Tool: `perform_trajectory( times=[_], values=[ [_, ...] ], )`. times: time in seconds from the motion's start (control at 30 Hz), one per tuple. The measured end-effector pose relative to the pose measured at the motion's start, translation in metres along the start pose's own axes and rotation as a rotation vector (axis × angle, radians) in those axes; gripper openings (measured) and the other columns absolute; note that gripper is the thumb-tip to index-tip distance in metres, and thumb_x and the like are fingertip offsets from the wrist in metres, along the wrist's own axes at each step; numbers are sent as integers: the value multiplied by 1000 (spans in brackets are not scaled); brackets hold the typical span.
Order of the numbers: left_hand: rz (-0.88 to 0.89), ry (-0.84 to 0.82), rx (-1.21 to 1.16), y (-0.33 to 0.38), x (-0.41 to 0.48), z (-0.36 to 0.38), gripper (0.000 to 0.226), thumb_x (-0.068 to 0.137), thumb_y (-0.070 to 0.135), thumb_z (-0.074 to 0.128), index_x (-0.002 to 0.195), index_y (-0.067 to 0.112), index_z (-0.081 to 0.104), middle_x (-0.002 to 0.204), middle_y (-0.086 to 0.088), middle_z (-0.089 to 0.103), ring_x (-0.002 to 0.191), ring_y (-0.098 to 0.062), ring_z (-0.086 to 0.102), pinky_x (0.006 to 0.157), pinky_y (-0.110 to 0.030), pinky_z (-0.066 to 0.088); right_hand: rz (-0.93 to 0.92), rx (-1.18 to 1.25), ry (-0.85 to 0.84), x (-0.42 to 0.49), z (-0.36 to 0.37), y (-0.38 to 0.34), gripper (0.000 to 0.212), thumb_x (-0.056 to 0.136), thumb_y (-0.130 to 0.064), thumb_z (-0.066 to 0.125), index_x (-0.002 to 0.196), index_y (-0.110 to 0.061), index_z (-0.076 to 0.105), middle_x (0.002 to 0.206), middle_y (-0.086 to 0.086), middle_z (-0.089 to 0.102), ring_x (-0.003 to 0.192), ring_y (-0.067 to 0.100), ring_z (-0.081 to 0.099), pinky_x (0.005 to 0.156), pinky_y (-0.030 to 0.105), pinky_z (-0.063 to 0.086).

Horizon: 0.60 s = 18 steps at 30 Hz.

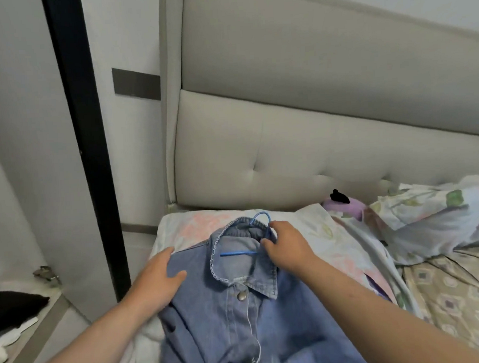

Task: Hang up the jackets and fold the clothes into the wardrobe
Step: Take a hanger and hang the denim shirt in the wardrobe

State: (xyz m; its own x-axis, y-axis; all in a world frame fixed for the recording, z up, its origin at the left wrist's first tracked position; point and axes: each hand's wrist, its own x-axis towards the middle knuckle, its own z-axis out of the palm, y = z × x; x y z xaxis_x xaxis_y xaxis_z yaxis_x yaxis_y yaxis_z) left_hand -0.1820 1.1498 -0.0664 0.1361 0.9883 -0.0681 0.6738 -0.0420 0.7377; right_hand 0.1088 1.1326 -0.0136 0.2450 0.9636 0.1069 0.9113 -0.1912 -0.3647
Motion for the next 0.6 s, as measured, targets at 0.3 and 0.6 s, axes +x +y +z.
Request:
perform_trajectory(
  times=[0.3, 0.6],
  values=[
    [90, -160, 238, -3, 62, 8, 17, 97, 34, 48, 100, 23, 61, 110, 4, 64, 105, -20, 59, 89, -32, 46, 170, 132, -130, 36, 29, 3, 47, 83, -49, 64, 110, -16, 44, 95, 8, 64, 88, 29, 62, 74, 37, 48],
    [221, -47, 14, 42, 31, -34, 17, 84, 17, 70, 68, 13, 71, 70, 2, 68, 71, -12, 62, 60, -12, 39, -48, 338, -162, 1, -57, -8, 43, 98, -38, 52, 62, -19, 39, 56, -3, 36, 50, 8, 29, 47, 21, 30]
  ],
)
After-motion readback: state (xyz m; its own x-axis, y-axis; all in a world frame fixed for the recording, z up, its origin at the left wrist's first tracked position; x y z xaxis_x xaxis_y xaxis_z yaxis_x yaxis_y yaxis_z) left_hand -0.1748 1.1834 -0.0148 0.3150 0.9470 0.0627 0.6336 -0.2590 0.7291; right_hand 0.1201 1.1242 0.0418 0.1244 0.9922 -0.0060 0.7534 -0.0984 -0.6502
